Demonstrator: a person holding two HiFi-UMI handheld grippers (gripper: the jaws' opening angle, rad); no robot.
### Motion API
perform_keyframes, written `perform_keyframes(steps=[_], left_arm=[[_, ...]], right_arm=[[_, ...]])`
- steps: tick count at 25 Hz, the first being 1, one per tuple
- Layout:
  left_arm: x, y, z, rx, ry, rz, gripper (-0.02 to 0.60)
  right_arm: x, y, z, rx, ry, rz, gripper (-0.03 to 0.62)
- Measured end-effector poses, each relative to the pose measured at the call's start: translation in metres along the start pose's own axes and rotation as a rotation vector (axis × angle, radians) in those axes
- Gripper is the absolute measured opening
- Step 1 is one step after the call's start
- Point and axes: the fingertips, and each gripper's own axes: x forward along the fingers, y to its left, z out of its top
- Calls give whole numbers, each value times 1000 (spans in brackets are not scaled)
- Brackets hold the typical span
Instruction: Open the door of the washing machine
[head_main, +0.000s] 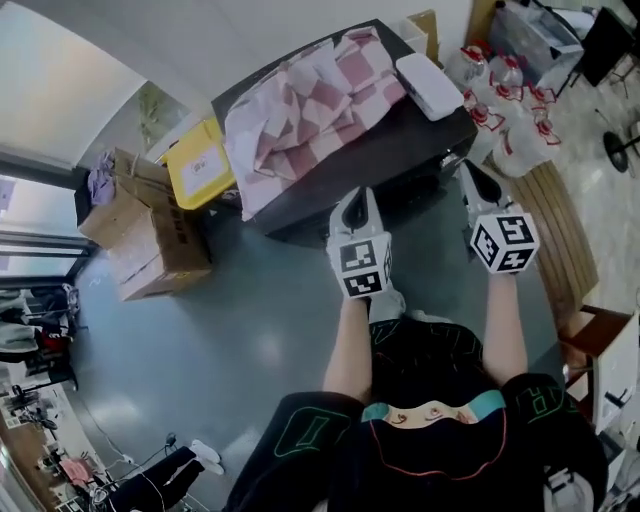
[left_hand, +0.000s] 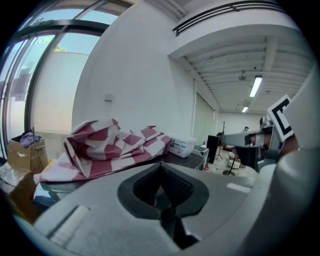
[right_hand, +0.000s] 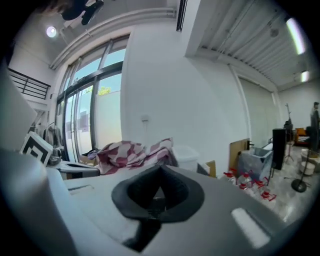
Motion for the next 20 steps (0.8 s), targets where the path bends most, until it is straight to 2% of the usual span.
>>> perform_keyframes(steps=[4, 8, 11, 14, 16, 20], left_arm=[[0, 31, -5, -2, -17, -19, 11], [-7, 55, -37, -41, 25, 4, 11], [-12, 66, -84, -36, 103, 27, 11], [-27, 73, -136, -57, 219, 79, 11], [-31, 80, -165, -53, 286, 97, 11], [-30, 79, -209, -38, 382, 52, 28]], right_arm=[[43, 55, -26, -49, 85, 181, 3], [60, 85, -62, -71, 176, 291, 3], [67, 98, -97, -90, 257, 363, 3], [61, 117, -130, -175, 370, 491, 3], [64, 121, -149, -239, 423, 507, 3], [73, 121, -180, -350, 493, 492, 3]])
